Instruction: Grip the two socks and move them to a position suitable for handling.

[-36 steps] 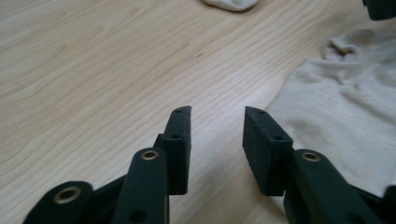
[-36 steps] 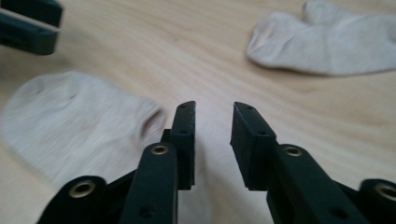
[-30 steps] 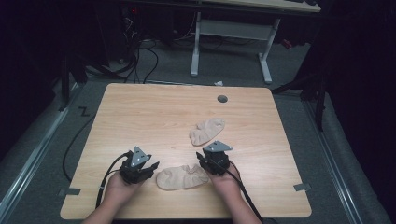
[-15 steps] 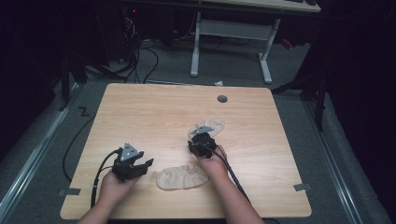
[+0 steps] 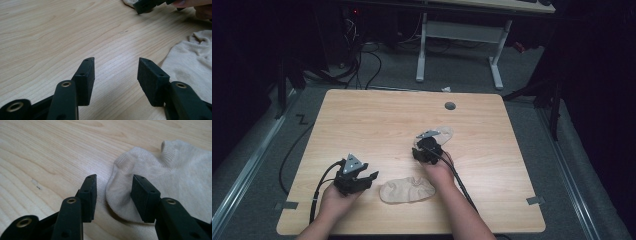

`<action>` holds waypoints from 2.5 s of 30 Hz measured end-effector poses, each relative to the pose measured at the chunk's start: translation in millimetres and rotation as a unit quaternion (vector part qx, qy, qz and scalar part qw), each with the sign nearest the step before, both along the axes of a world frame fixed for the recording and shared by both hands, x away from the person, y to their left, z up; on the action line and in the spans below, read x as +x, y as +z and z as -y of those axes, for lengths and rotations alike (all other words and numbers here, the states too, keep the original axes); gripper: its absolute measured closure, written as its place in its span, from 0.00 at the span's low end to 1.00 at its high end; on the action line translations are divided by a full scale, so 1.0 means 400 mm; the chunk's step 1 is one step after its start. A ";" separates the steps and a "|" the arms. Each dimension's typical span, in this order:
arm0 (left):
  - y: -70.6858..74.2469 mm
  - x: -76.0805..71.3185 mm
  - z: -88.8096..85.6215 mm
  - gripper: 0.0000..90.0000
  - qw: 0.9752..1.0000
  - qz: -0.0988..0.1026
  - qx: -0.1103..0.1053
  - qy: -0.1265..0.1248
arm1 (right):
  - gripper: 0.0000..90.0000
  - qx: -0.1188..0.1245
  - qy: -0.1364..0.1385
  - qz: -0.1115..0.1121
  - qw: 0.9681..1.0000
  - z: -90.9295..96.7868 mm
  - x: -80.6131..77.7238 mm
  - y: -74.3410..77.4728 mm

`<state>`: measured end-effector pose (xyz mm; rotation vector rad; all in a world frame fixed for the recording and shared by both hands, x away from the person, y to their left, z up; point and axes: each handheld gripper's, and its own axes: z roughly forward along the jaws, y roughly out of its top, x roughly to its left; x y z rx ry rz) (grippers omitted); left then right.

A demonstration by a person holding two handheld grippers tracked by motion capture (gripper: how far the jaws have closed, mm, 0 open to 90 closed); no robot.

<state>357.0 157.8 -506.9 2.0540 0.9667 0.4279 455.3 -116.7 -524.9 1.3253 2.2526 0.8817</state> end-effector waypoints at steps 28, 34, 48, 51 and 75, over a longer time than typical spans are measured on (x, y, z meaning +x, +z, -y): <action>0.016 -0.012 -0.004 0.57 0.999 0.017 -0.049 -0.015 | 0.93 0.039 0.035 0.068 0.996 0.099 -0.204 0.084; 0.014 -0.014 0.003 0.55 0.997 0.013 -0.065 -0.027 | 0.93 0.072 0.029 0.098 0.992 0.134 -0.240 0.129; 0.013 -0.012 0.001 0.54 0.998 0.012 -0.059 -0.026 | 0.93 0.088 0.031 0.119 0.988 0.138 -0.258 0.158; 0.012 -0.012 0.002 0.54 0.998 0.012 -0.057 -0.029 | 0.93 0.093 0.033 0.123 0.987 0.136 -0.260 0.162; 0.010 -0.011 0.007 0.54 0.998 0.015 -0.048 -0.033 | 0.94 0.133 0.086 0.155 0.975 0.053 -0.303 0.225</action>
